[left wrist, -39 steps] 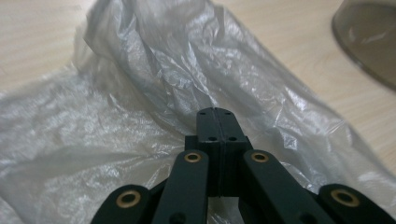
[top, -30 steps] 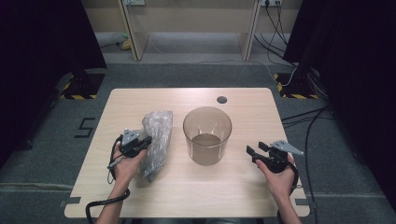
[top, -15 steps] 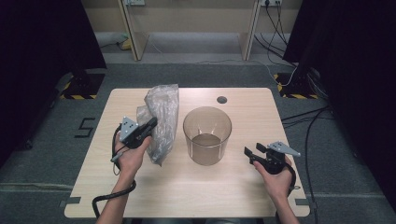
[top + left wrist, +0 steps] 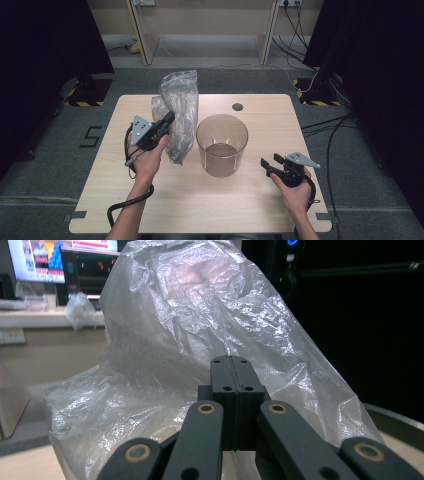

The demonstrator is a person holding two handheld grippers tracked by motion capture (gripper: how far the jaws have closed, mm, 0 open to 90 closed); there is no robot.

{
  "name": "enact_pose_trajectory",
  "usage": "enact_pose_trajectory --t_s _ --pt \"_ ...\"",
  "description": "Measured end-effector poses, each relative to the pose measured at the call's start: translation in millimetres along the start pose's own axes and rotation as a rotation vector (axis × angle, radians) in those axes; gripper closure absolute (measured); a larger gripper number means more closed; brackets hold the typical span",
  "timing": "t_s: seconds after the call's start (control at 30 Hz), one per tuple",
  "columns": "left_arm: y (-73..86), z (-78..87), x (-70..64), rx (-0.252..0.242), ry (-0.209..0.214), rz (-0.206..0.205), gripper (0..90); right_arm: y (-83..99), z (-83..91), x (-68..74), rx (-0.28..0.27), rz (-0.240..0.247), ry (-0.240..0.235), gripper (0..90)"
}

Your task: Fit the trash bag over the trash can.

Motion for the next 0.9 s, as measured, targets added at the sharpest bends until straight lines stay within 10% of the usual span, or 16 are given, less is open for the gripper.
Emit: enact_pose_trajectory --t_s 0.9 --pt "-39.6 -78.1 -33.2 -0.095 0.085 -0.084 89.7 0.5 -0.2 1.1 0.003 0.000 -0.010 38.2"
Point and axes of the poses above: each handheld gripper's, and its own axes: z roughly backward along the jaws, y roughly out of its underside, x roughly to its left, the point moved 8 cm from there along -z, roughly forward along the jaws, and after that the axes turned 12 degrees about y, right-handed, at the moved point
